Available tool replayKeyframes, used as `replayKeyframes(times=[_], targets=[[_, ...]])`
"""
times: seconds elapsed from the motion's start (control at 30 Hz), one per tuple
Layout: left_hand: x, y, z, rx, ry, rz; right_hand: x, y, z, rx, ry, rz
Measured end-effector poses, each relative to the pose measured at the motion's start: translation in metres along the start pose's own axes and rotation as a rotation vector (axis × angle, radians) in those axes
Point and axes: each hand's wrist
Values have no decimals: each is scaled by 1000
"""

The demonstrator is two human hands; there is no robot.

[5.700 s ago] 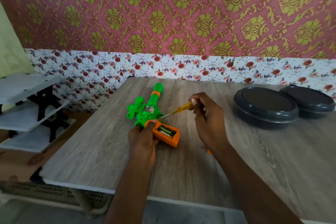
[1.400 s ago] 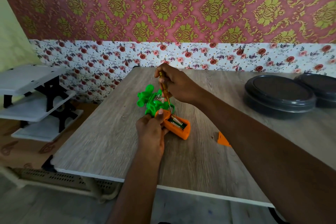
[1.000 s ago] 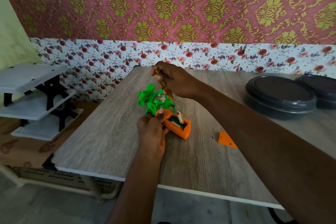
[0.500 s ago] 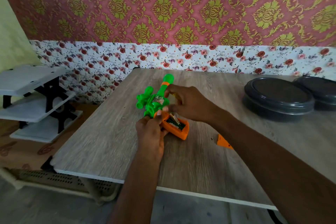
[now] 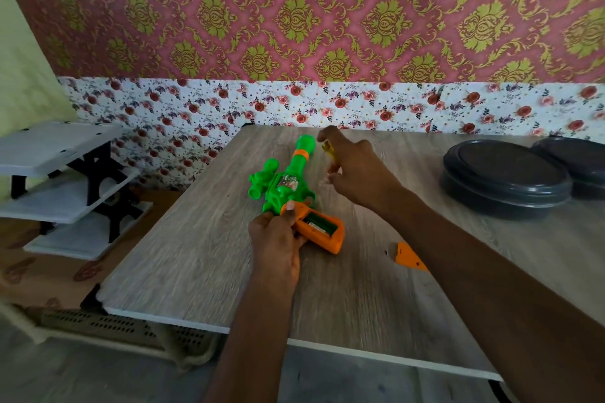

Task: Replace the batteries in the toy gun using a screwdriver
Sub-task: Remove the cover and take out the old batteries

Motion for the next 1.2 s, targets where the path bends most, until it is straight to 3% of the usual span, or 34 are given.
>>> replayKeyframes(times=[0.13,0.27,0.43,0.83,0.93,1.2], targets=[[0,0,0,-36,-16,-13,3,15,-17,-159,17,262],[2,0,1,-35,-13,-12,4,22,-27,-120,79,300],[3,-1,0,-44,-22,-24,-2,13,-23,-45,-24,138],[0,0,-1,-24,-38,-21,-38,-37,41,703,44,-234],[0,1,-1,-21,-28,-27,-47,-36,46,752,90,-311],[2,-1,2,12,-29,-35,-59,-27,45,770,207,-325]])
Point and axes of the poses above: each hand's wrist, its own x-axis towards the middle knuckle, its own y-axis out of the palm, z = x × y, and after that the axes turned 8 degrees about -z, right-handed
